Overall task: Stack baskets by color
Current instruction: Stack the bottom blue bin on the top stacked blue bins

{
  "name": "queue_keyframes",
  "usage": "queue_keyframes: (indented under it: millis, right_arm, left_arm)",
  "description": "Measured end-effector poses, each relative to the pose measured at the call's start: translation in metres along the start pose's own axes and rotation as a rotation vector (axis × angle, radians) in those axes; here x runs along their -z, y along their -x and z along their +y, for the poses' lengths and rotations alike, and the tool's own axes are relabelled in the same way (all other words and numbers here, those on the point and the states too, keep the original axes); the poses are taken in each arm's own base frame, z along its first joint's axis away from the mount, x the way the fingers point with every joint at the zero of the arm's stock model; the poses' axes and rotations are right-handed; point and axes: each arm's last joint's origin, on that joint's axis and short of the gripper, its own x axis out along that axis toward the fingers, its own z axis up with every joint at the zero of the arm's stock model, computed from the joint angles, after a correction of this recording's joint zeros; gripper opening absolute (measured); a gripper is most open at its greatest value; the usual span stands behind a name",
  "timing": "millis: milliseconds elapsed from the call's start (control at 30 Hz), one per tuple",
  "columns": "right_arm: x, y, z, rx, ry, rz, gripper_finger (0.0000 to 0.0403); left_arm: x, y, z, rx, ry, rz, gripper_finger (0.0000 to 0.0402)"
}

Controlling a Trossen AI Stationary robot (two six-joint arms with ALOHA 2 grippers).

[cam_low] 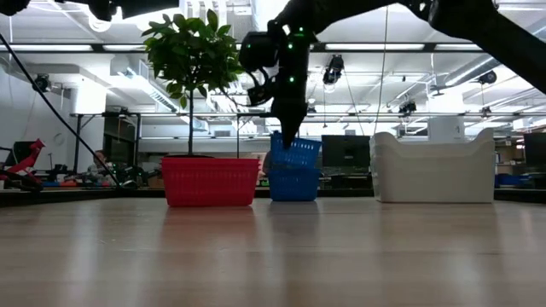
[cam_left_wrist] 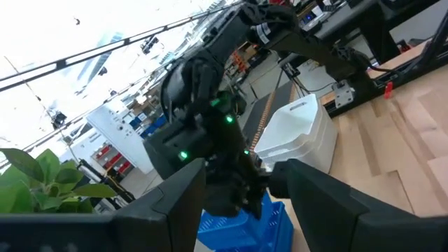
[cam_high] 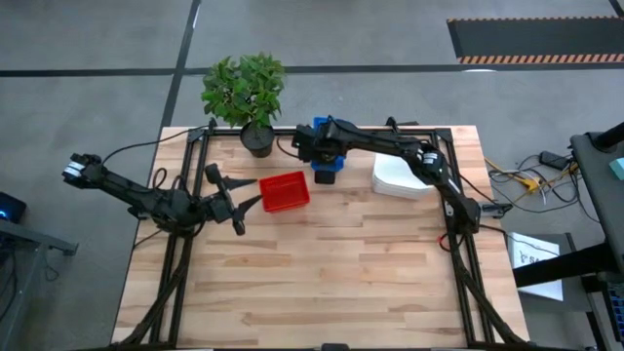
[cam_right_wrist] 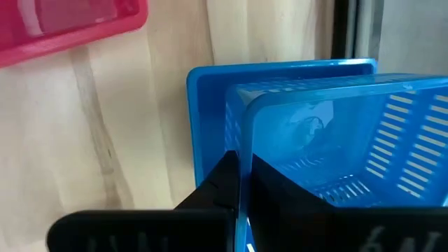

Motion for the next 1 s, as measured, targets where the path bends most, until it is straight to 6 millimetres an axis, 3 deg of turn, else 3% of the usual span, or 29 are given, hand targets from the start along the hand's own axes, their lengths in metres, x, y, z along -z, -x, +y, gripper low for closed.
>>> queue_keyframes:
  millis: [300, 767, 1000]
  right_arm:
    - [0.000, -0.007, -0.002, -0.001, 0.003, 0.006, 0.0013]
    - [-0.002, -0.002, -0.004, 0.005, -0.017, -0.012, 0.0103]
    - [-0.005, 0.007, -0.005, 0.013, -0.021, -0.045, 0.0107]
  left_arm:
    - [0.002, 0.001, 0.000, -0.003, -0.012, 0.020, 0.0184]
    - [0.002, 0.001, 0.000, -0.004, -0.009, 0.020, 0.0184]
    - [0.002, 0.001, 0.000, -0.004, -0.003, 0.020, 0.0184]
